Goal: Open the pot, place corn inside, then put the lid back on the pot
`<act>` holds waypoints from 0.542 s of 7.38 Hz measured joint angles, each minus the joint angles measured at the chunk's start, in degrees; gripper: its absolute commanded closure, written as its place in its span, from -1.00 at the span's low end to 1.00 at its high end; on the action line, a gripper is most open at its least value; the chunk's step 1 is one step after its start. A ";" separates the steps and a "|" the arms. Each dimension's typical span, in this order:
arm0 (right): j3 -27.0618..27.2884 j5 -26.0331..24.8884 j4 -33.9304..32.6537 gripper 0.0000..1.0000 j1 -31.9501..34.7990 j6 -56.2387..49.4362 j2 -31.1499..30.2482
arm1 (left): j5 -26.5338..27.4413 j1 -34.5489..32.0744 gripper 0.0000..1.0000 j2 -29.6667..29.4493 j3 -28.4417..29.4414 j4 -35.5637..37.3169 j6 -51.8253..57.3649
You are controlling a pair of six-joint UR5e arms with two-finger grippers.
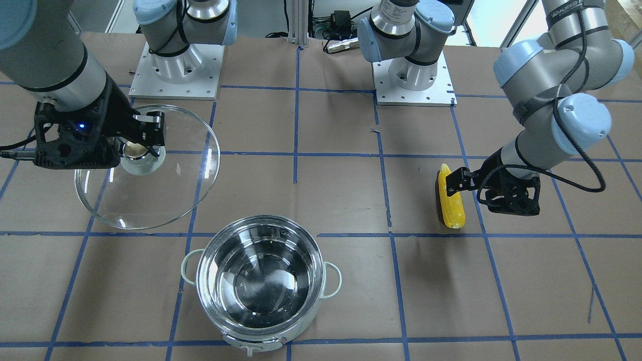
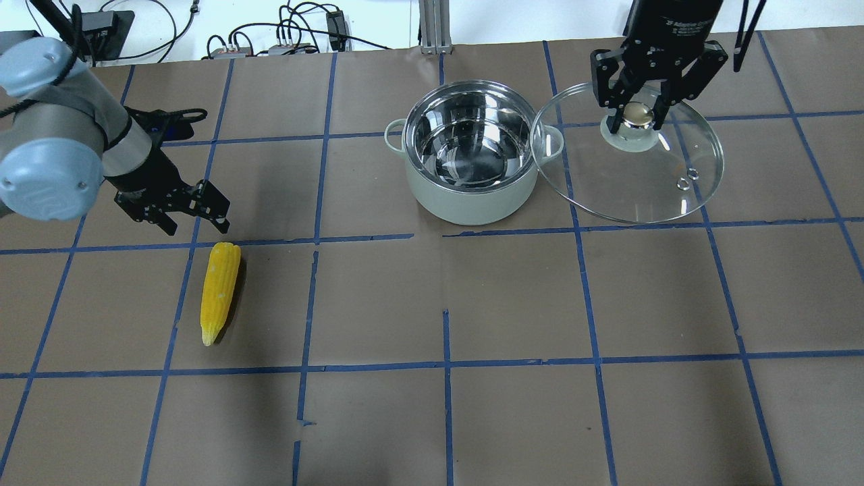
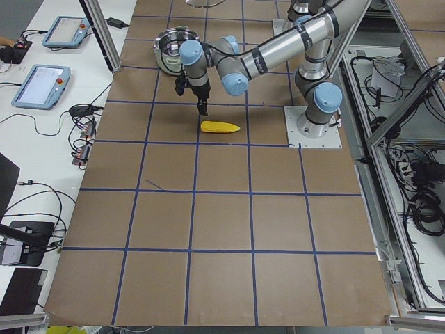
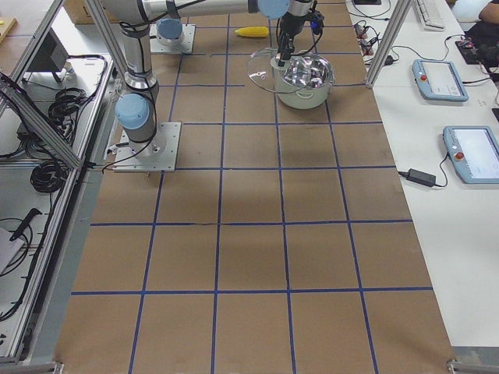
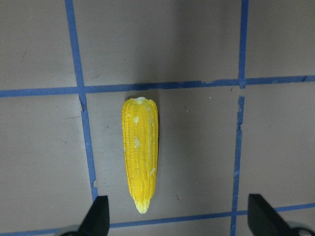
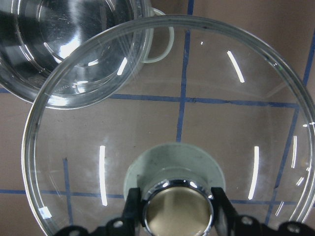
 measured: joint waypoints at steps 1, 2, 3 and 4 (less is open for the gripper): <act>1.04 -0.05 -1.68 0.42 -0.73 -0.27 -0.06 | 0.23 0.06 -0.99 -1.35 -3.48 5.64 0.49; 1.48 -0.21 -2.78 0.42 -1.05 -0.38 0.06 | 0.46 0.14 -0.99 -2.49 -6.34 10.13 0.73; 1.62 -0.66 -3.27 0.42 -1.17 -0.47 0.15 | 0.77 0.39 -0.98 -3.22 -8.47 12.71 1.05; 1.66 -1.21 -3.46 0.42 -1.18 -0.52 0.32 | 1.62 0.77 -0.81 -3.73 -9.98 14.30 1.55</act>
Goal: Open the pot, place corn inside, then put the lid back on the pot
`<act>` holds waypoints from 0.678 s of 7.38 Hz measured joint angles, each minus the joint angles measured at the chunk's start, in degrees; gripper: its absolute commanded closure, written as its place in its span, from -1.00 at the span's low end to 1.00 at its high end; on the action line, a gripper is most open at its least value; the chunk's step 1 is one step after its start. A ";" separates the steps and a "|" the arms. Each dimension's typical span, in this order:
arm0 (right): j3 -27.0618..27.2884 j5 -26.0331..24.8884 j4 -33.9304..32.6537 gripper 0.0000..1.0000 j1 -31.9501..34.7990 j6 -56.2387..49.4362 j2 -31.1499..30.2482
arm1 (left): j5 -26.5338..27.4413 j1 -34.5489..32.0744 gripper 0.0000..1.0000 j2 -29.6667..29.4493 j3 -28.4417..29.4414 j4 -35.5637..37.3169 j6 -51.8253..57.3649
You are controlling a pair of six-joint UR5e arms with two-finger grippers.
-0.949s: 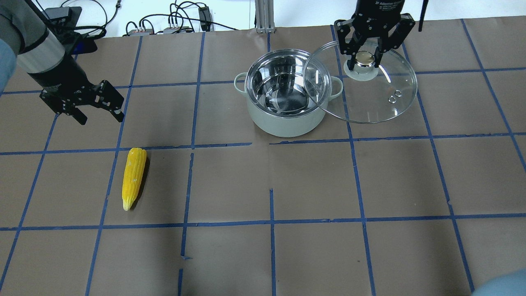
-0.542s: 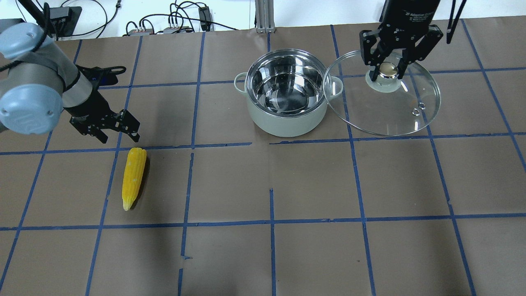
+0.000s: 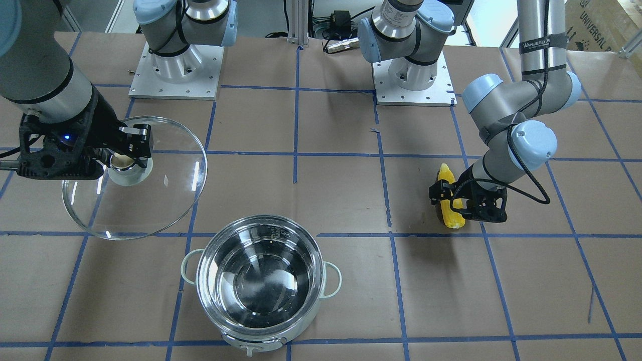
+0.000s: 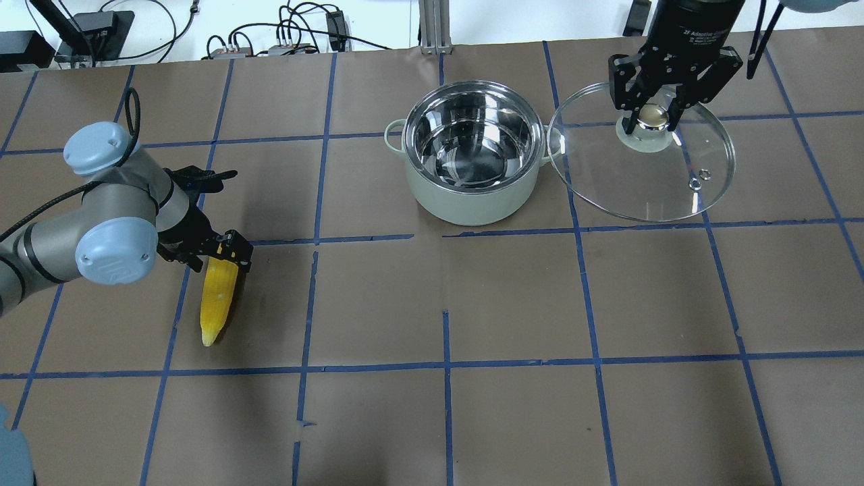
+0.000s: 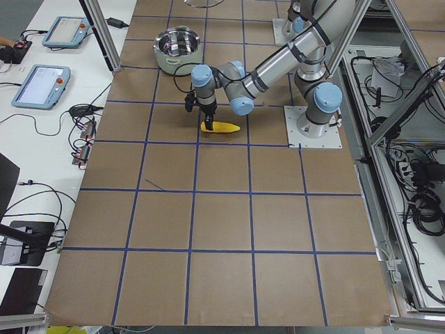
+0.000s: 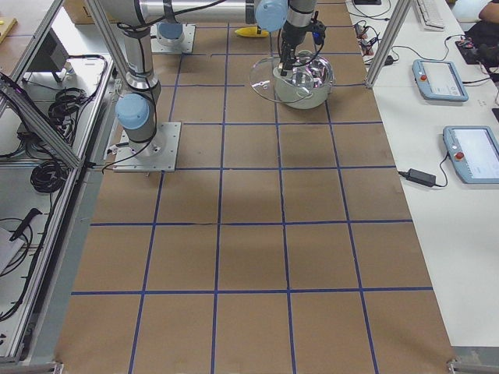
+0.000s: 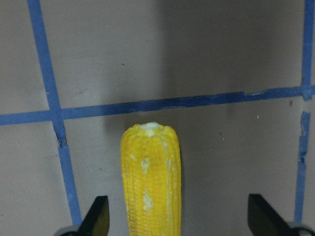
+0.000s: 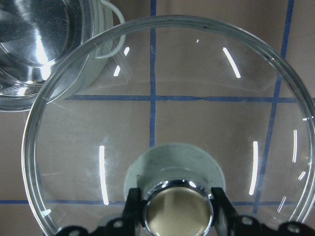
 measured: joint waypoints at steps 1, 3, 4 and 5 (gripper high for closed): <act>-0.01 -0.23 -0.04 0.42 -0.01 -0.02 0.17 | 1.12 0.24 -0.41 -0.53 -0.81 1.34 0.46; -0.05 -0.31 -0.59 0.42 -0.01 0.00 0.35 | 2.52 0.34 0.65 -1.62 -1.13 3.18 0.64; -0.24 -0.38 -0.97 0.42 -0.01 0.03 0.34 | 3.46 0.33 0.75 -1.50 -0.92 3.26 0.53; -0.51 -0.43 -1.12 0.42 -0.01 0.05 0.33 | 3.86 0.05 0.74 -1.14 -0.56 3.04 0.21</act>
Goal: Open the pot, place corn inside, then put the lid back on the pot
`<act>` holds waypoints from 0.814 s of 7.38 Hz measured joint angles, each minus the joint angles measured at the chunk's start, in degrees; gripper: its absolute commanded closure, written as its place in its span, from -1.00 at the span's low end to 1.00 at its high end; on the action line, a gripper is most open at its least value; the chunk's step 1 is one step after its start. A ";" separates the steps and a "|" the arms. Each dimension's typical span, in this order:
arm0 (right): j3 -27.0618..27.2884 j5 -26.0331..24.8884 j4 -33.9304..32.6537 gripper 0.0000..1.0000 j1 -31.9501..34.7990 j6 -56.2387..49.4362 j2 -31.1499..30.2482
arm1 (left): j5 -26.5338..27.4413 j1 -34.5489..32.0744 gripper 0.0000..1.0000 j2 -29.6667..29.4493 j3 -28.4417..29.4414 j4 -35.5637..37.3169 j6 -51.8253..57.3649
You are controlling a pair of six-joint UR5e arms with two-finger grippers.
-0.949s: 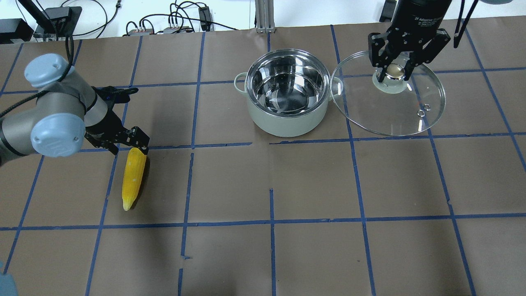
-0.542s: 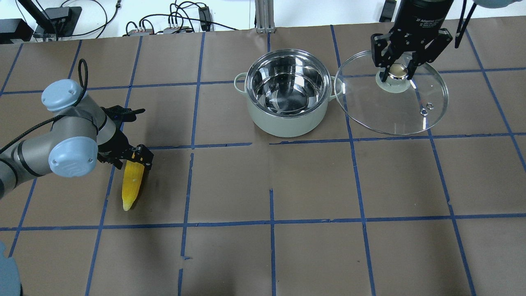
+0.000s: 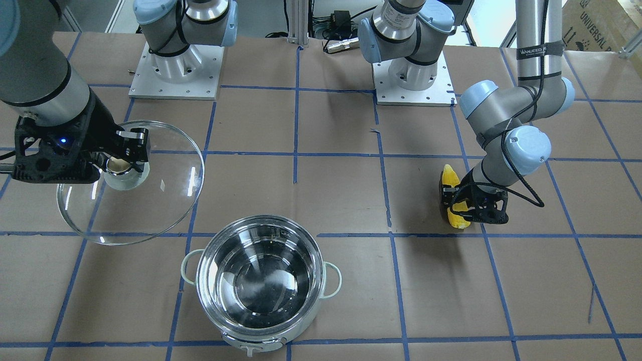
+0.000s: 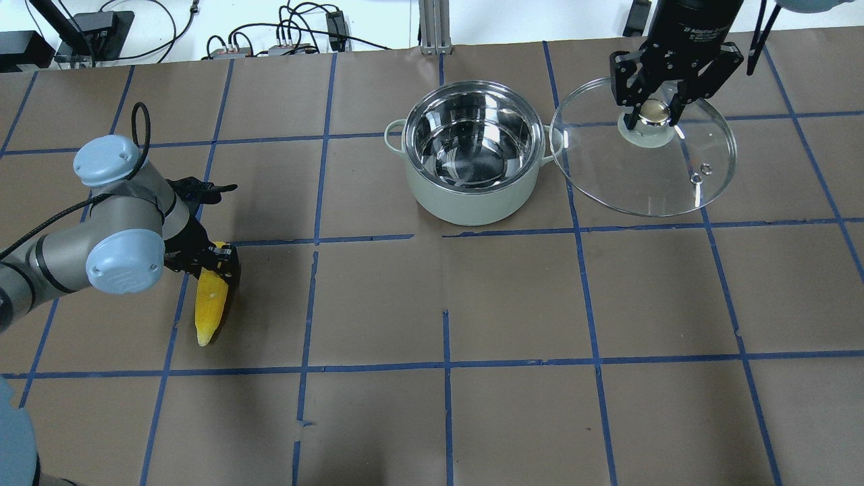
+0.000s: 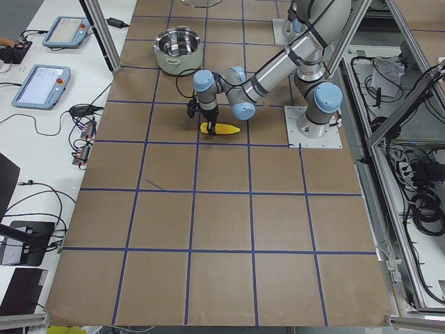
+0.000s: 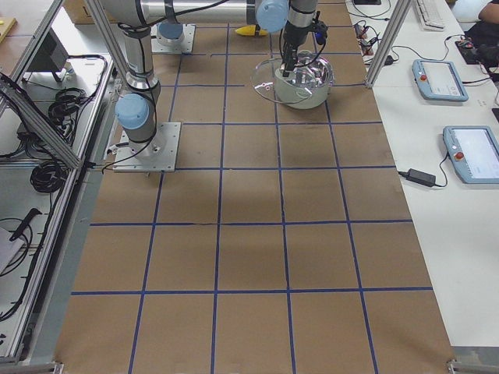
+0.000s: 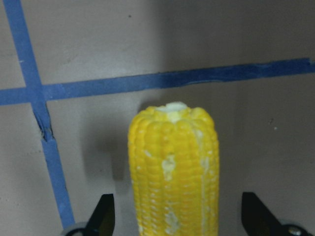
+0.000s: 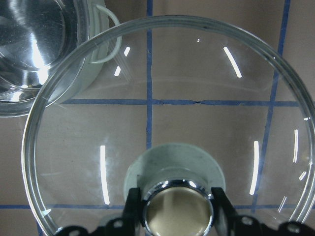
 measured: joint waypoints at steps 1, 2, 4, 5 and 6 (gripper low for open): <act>-0.15 -0.01 -0.07 0.42 0.00 0.01 0.01 | 0.03 -0.66 0.75 0.12 0.99 -0.51 -1.18; -0.26 0.06 -0.10 0.42 0.00 0.01 0.00 | -0.14 -2.00 0.75 0.20 3.63 -2.73 -3.26; -0.35 0.18 -0.08 0.42 0.00 0.01 -0.11 | -1.81 -7.53 0.75 -0.05 14.12 -11.68 -8.35; -0.40 0.25 -0.11 0.42 0.00 0.00 -0.08 | -4.18 -10.19 0.75 -0.81 20.38 -16.12 -11.22; -0.46 0.24 -0.24 0.42 0.00 0.00 -0.16 | -7.10 -12.73 0.74 -2.54 27.01 -19.67 -14.46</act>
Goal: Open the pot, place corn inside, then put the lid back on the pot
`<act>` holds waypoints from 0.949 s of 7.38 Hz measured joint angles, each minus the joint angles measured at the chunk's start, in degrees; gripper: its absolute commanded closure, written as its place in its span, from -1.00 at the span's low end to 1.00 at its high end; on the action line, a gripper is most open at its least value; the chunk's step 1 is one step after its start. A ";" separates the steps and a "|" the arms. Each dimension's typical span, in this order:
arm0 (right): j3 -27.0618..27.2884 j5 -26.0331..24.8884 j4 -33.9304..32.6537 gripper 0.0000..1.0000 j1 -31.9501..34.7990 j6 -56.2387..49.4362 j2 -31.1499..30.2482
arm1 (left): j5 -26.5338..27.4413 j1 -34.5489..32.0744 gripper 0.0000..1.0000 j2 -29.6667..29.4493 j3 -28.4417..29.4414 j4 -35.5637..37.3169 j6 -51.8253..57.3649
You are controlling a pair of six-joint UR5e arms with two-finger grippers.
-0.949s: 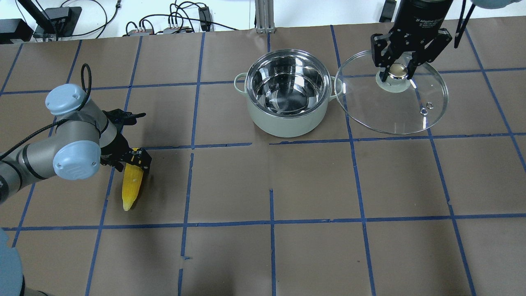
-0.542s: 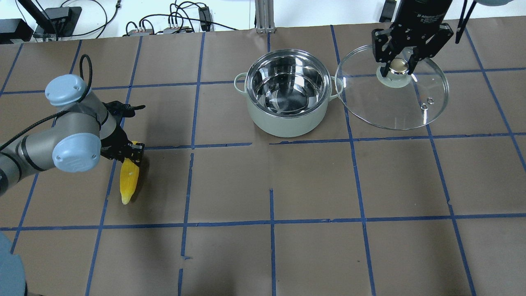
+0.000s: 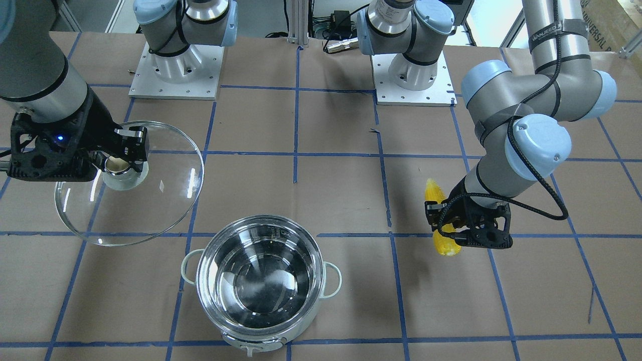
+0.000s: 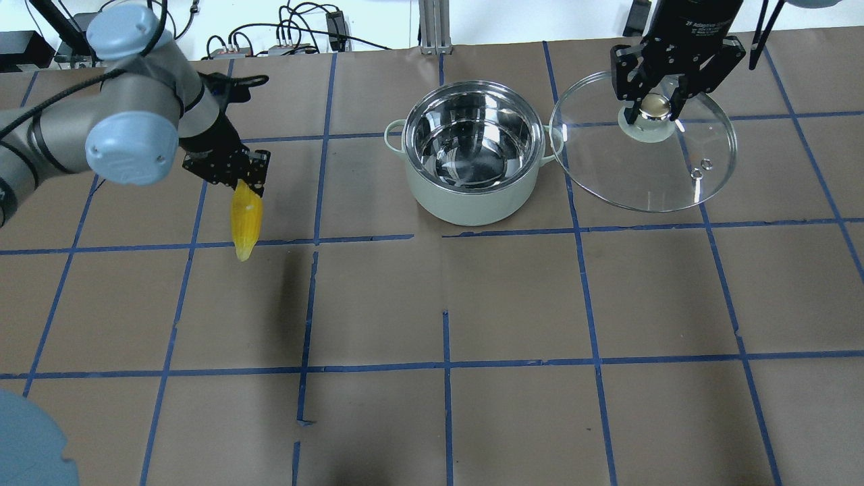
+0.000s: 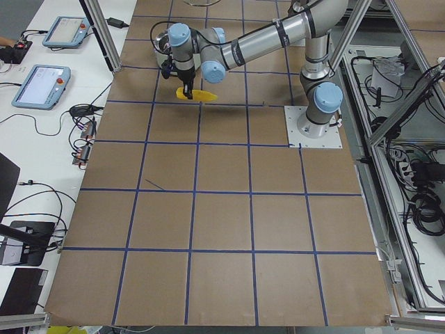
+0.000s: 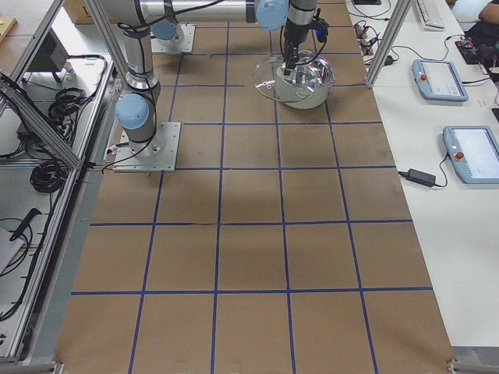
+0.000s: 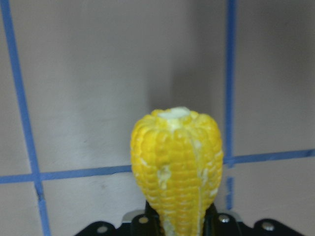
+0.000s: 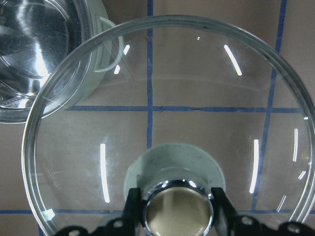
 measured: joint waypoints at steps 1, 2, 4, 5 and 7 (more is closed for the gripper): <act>0.22 -0.08 -0.13 0.42 -0.01 -0.03 -0.15 | -2.38 -2.83 0.74 -2.48 6.53 -2.43 -3.39; 0.68 -0.19 -0.24 0.42 -0.40 -0.79 -0.13 | -3.67 -6.27 0.74 -5.43 13.03 -4.20 -7.13; 1.26 -0.28 -0.25 0.42 -3.00 -3.52 0.13 | -4.33 -13.54 0.74 -12.41 25.39 -6.70 -14.29; 1.42 -0.27 -0.26 0.42 -3.86 -4.02 0.21 | -4.42 -16.39 0.73 -16.39 31.18 -7.15 -17.86; 1.51 -0.28 -0.31 0.42 -4.52 -4.40 0.27 | -3.91 -20.56 0.72 -23.13 39.21 -8.34 -21.37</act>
